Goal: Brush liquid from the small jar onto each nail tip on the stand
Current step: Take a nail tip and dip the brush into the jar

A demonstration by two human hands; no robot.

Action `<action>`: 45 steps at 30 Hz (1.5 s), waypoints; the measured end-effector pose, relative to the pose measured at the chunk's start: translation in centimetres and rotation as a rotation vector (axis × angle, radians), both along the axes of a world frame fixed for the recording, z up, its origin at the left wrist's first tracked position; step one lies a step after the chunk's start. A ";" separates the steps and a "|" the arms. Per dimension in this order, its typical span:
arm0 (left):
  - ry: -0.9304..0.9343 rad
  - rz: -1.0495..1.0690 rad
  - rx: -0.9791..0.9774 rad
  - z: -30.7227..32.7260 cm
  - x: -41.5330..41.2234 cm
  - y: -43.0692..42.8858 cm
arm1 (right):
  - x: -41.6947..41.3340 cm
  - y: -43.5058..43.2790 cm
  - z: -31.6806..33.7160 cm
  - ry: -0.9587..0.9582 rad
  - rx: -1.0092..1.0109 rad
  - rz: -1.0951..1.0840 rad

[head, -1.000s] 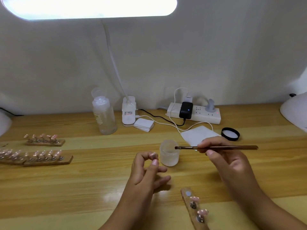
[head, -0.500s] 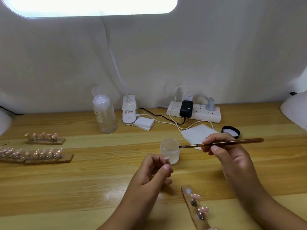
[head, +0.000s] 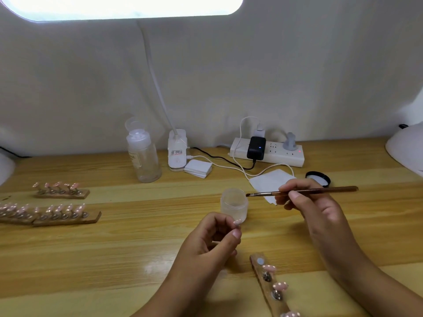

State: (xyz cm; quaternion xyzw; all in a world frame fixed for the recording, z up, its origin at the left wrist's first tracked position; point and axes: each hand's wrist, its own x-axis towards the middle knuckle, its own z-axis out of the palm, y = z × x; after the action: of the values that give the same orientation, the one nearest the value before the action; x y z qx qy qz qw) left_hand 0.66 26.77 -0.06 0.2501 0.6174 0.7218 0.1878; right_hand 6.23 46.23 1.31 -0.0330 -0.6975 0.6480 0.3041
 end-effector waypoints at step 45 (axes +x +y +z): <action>0.129 -0.006 -0.147 0.5 0.3 -0.2 | 0.0 1.1 -0.6 -0.083 -0.124 0.208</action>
State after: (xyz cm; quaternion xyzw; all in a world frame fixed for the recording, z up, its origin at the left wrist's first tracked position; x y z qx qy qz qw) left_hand 0.91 26.58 0.45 0.2836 0.6788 0.6562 0.1677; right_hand 6.24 47.37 0.70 -0.0061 -0.6676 0.7161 0.2038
